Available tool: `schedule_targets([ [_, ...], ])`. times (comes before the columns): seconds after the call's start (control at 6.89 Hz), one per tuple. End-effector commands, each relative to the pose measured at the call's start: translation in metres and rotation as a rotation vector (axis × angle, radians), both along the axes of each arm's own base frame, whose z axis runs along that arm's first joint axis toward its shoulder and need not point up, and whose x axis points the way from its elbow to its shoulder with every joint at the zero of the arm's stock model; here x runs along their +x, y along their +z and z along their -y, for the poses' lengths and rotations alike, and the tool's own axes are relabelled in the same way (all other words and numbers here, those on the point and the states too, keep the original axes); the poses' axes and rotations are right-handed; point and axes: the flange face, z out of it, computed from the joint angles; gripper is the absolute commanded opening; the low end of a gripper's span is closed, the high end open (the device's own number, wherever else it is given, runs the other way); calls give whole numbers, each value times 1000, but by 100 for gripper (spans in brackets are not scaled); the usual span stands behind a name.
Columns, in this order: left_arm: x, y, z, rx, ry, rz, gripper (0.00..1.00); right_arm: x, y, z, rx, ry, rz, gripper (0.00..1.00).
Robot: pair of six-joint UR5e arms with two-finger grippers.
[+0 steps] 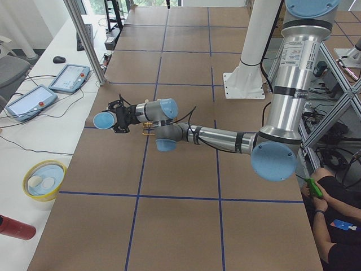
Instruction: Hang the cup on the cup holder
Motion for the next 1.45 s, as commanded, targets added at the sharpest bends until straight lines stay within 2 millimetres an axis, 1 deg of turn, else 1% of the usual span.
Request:
schedule_targets([
  [0.0, -8, -16, -20, 31, 12, -410, 0, 1, 0, 0, 0, 1, 0, 100],
  [0.15, -11, -21, -28, 44, 23, -560, 0, 1, 0, 0, 0, 1, 0, 100],
  [0.29, -16, -21, -37, 42, 33, -681, 0, 0, 0, 0, 0, 0, 0, 100],
  [0.44, -19, -24, -44, 37, 53, -842, 0, 1, 0, 0, 0, 1, 0, 100],
  [0.73, -25, -26, -61, -5, 29, -1043, 0, 1, 0, 0, 0, 1, 0, 100],
  [0.87, -28, -26, -74, -37, 42, -1146, 0, 0, 0, 0, 0, 0, 0, 100],
  [1.02, -25, -17, -96, -60, 68, -1252, 0, 0, 0, 0, 0, 0, 0, 100],
  [1.16, -25, -9, -110, -77, 86, -1326, 0, 1, 0, 0, 0, 1, 0, 100],
  [1.31, -11, -2, -123, -72, 84, -1404, 0, 1, 0, 0, 0, 1, 0, 100],
])
